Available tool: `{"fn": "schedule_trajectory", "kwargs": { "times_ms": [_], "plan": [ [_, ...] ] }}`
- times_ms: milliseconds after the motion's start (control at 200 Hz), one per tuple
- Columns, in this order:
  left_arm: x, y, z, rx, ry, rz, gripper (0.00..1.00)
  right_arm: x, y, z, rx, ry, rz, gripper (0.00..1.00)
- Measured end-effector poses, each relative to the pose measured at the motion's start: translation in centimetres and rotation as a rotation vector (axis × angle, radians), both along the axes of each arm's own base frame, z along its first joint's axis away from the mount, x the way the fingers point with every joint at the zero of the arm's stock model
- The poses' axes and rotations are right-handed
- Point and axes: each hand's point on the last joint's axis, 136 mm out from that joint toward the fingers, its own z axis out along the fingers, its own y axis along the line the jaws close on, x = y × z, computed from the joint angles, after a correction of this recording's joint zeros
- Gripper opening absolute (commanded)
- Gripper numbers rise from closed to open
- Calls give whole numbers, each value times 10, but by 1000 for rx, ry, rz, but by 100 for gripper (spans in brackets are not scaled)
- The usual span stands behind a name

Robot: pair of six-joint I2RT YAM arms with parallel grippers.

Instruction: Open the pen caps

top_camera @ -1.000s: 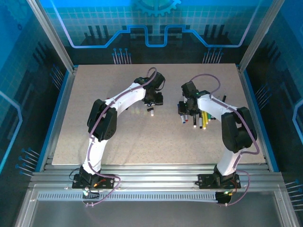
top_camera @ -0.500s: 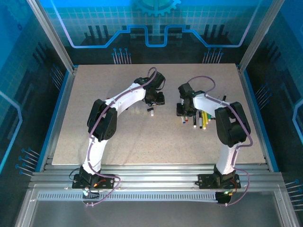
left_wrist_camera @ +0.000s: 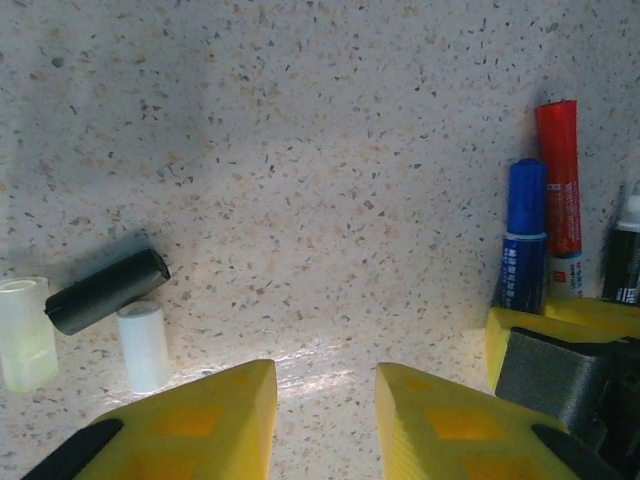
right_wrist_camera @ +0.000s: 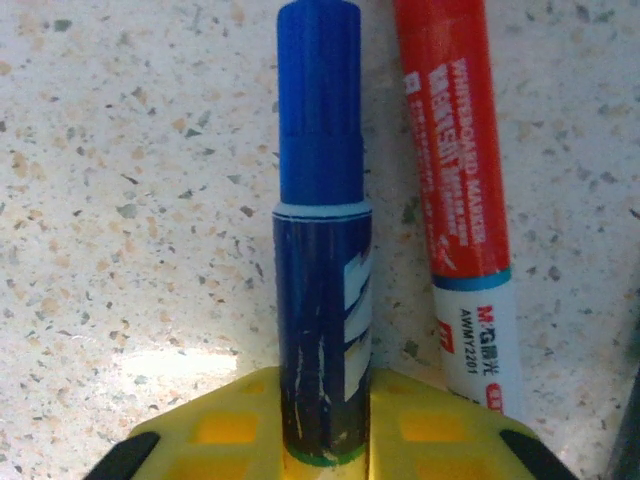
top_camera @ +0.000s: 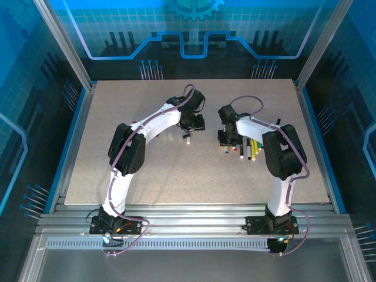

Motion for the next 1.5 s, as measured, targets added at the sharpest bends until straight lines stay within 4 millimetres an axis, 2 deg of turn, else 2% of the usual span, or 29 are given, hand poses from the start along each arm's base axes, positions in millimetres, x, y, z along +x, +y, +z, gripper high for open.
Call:
{"fn": "schedule_trajectory", "kwargs": {
  "times_ms": [80,255,335,395,515,675,941,1136,1231,1456,1496],
  "plan": [
    [0,-1,-1,-9,2,2,32,1,2,0,-5,-3,-3,0],
    [-2,-5,-3,-31,13,-6,32,0,6,1,22,-28,1,0],
    [-2,-8,-3,-48,15,-4,34,-12,19,3,121,-41,24,0],
    [-3,-9,-4,-59,22,1,41,-25,31,5,204,-43,52,0],
    [-4,-11,-10,-71,27,7,46,-45,52,12,362,-43,87,0],
    [-10,-13,-18,-77,47,10,47,-44,78,27,532,-72,116,0],
    [-9,-17,-17,-87,41,8,46,-44,100,44,667,-100,145,0],
    [-10,-18,-16,-94,44,7,38,-43,106,52,706,-110,151,0],
    [-10,-18,-17,-96,46,10,31,-43,107,56,713,-117,153,0],
    [-11,-22,-15,-118,55,16,0,-46,108,61,724,-122,159,0],
    [-11,-23,-15,-121,58,17,0,-46,107,60,724,-120,158,0]
  ]
}}
